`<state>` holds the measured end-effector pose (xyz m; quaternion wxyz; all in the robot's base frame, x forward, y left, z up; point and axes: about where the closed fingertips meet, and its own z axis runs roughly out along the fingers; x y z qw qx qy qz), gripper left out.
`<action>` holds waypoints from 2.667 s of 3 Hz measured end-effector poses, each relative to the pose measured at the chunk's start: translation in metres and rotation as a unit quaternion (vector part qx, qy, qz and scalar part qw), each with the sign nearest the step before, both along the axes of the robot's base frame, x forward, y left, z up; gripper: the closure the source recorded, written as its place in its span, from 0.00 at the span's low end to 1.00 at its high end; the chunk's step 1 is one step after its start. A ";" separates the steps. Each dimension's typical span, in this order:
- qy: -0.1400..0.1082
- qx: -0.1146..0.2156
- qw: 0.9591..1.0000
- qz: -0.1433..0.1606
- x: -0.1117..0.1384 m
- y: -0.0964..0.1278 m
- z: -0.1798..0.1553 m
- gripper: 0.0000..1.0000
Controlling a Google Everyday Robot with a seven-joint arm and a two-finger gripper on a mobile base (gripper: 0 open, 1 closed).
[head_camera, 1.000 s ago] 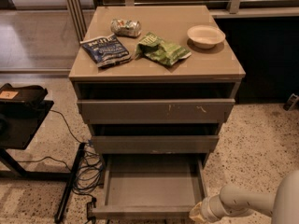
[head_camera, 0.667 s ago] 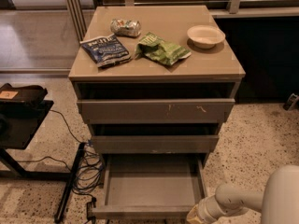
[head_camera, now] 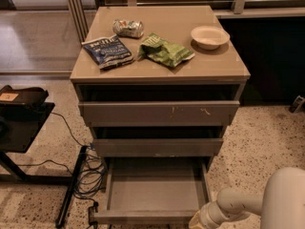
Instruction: Close bottom drawer
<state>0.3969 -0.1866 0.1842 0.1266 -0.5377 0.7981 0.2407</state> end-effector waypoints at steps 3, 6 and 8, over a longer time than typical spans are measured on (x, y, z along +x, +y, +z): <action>-0.015 0.023 0.999 0.015 0.018 0.009 -0.001 0.12; -0.090 0.153 0.982 0.061 0.100 0.060 0.020 0.61; -0.157 0.098 0.983 0.006 0.213 0.028 0.019 1.00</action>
Offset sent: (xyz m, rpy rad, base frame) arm 0.0000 0.0000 0.0000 0.0000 0.0000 0.0000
